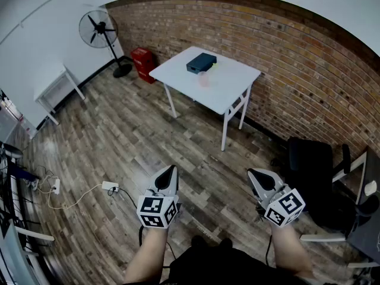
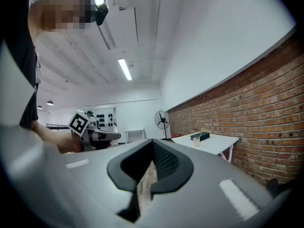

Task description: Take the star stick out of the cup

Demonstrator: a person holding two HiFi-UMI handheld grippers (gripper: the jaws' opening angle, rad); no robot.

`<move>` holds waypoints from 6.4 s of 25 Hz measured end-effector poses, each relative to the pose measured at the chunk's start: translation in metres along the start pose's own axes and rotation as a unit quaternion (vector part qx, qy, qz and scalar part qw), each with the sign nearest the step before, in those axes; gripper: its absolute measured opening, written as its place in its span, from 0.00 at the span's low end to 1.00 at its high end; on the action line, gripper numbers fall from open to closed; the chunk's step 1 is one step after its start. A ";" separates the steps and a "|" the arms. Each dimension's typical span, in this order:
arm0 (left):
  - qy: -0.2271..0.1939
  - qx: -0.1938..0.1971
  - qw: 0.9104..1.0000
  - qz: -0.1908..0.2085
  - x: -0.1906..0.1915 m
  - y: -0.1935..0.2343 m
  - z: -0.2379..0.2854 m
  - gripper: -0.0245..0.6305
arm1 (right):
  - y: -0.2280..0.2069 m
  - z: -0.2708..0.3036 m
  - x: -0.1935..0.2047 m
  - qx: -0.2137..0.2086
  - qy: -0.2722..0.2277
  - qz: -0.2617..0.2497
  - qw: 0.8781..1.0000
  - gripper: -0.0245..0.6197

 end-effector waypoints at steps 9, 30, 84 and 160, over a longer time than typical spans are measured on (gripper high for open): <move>-0.004 0.001 1.000 -0.004 -0.004 0.033 -0.021 0.05 | 0.031 0.025 -0.003 0.002 -0.004 -0.009 1.000 0.03; -0.003 0.041 0.999 -0.028 0.001 0.094 -0.020 0.05 | 0.078 0.098 0.005 -0.018 -0.001 0.022 1.000 0.04; 0.032 0.089 0.994 -0.045 0.028 0.256 0.571 0.05 | -0.360 0.476 0.067 0.022 0.081 0.062 0.994 0.04; 0.034 0.225 0.973 0.050 -0.020 0.216 0.800 0.06 | -0.521 0.526 0.053 0.064 0.089 0.078 0.991 0.04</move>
Point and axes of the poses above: the fingertips, and each gripper's own axes: z forward along the fingers, y to its left, x out of its underside, the point moved 8 cm from there along -z, backward along the fingers, and after that the axes turned 11 degrees about -y, right-handed, at the moved point
